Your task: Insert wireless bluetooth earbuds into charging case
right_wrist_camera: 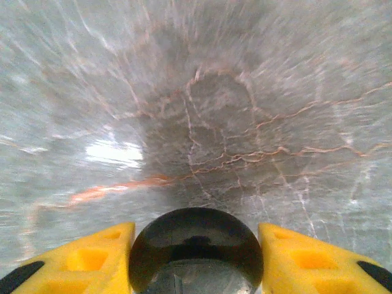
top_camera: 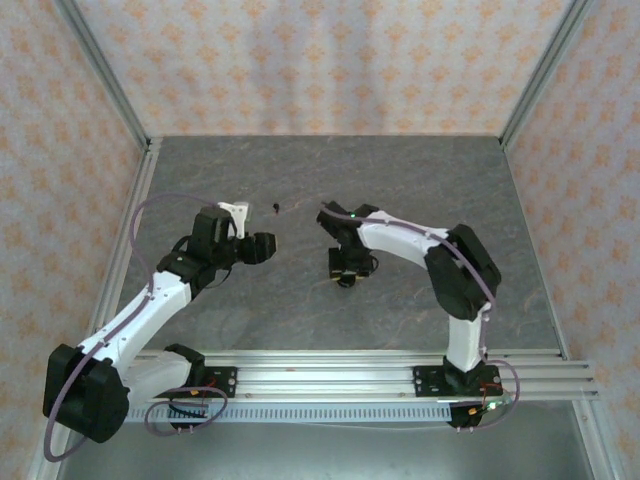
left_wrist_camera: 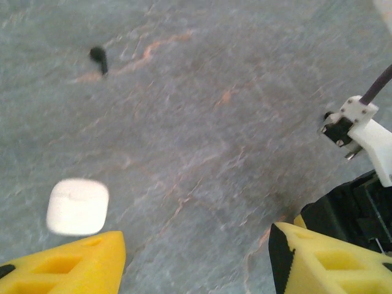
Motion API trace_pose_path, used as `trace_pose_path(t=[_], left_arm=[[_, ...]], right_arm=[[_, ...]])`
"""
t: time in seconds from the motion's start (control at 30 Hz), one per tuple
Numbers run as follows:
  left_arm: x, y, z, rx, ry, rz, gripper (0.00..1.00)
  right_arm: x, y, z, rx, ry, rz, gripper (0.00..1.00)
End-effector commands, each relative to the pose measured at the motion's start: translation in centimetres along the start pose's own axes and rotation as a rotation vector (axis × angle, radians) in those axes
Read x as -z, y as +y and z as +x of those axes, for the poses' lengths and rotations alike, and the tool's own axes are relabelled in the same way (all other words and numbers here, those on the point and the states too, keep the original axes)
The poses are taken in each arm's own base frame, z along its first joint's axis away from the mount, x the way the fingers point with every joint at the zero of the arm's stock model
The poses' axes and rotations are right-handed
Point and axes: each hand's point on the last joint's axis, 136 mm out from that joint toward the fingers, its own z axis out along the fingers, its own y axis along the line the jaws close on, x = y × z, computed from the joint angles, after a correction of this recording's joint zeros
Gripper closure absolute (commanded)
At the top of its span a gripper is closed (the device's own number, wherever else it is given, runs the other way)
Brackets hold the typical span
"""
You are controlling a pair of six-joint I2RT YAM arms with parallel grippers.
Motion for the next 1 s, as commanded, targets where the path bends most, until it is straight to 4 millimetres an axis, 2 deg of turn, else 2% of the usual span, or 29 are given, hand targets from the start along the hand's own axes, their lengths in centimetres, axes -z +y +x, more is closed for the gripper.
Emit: trace_pose_path(t=[0.0,0.2,0.43,0.6,0.77,0.97], left_arm=[[1.3,-3.6,-4.2,-0.098,-0.194,0.118,0.37],[3.1,-7.9,-6.2,-0.255,-0.362,0.206,0.36],[4.2,-12.8,-7.8,-0.356,-0.491,0.327,0.34],[3.1,-15.1,-7.6,-0.344,-0.523,0.378,0.34],[1.7,-17.5,-7.2,-0.329,-0.512,0.426,0.34],[0.2,-18.4,-7.7,-0.279,-0.524,0.445,0.35]], right_arm=[[5.1,1.8,-2.3,-0.119,-0.144,-0.177,0.56],[12.2,1.8,-4.8,-0.253,-0.334,-0.367,0.59],[16.7,2.3,-5.9,-0.384,-0.405,-0.582,0.6],[19.8,3.3,-6.2,-0.424,-0.444,-0.704,0.6],[21.5,3.2,-5.8,-0.449,-0.469,-0.756,0.6],[21.8,2.9,-5.1,-0.479,-0.461,-0.788,0.6]])
